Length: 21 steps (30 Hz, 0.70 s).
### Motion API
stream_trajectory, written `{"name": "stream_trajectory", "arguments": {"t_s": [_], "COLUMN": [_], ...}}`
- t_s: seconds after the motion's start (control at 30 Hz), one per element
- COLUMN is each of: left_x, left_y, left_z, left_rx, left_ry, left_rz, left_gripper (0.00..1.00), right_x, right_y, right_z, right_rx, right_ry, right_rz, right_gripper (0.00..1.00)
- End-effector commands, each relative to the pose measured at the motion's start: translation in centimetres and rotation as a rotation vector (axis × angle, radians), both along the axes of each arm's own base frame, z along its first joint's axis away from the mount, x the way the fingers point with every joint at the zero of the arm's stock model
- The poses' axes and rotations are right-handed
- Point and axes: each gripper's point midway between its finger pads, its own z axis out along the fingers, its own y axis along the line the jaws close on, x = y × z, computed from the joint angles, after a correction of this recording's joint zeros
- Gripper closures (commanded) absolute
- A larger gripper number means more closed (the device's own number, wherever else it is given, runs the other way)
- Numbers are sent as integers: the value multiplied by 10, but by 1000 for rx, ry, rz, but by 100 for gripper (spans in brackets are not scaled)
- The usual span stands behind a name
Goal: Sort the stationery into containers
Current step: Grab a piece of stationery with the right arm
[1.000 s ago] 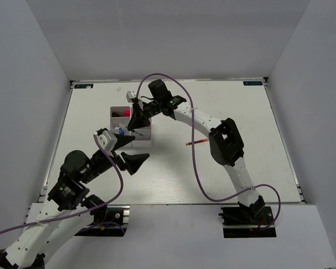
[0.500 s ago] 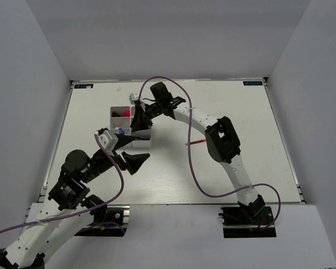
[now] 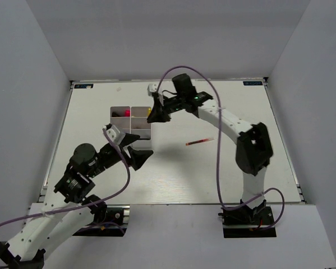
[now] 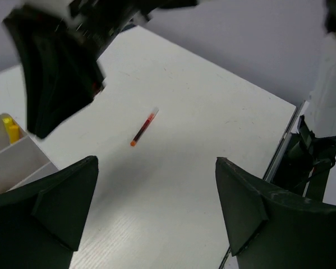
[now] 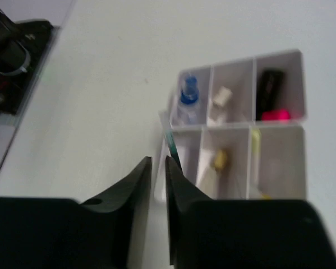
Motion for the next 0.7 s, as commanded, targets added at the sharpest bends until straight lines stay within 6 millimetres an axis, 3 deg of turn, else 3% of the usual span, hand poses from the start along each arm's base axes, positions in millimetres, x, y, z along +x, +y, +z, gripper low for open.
{"name": "stream_trajectory", "arguments": {"t_s": [0.0,0.03,0.07,0.1,0.13,0.17,0.2,0.23,0.27,0.3,0.37,0.43,0.5,0.67], "left_x": [14,15,22,25,27,36,36,42,47,56,66,73,74,75], "left_y": [-9,-14,-21,-25,-30,-37,-44,-48,-50,-56,-65,-76,-85,-83], "left_z": [-14,-11,-22,-25,-22,-28,-38,-33,-37,-50,-43,-56,-55,-65], "left_rx": [27,28,57,61,57,85,106,114,130,163,163,183,155,176], "left_ry": [64,65,106,134,149,188,215,220,253,297,311,365,373,378], "left_rz": [6,-9,-18,-26,-42,-42,-59,-39,-27,-25,-24,-43,-73,-66], "left_gripper": [8,14,30,40,49,60,61,61,61,50,27,22,21,18], "right_x": [31,22,32,32,28,33,27,30,31,31,28,22,20,15], "right_y": [-51,-67,-83,-104,-116,-137,-148,-160,-167,-181,-198,-215,-224,-237], "right_z": [27,35,28,-3,6,-3,-22,-19,-23,-29,-47,-62,-78,-121], "right_rx": [-42,-42,-74,-146,-146,-187,-234,-250,-272,-299,-367,-422,-462,-565], "right_ry": [-74,-91,-98,-60,-77,-86,-48,-71,-119,-123,-194,-197,-271,-311], "right_rz": [-281,-308,-370,-421,-445,-483,-484,-520,-505,-515,-475,-449,-371,-243], "right_gripper": [83,86,88,88,88,80,80,66,61,56,46,44,44,44]}}
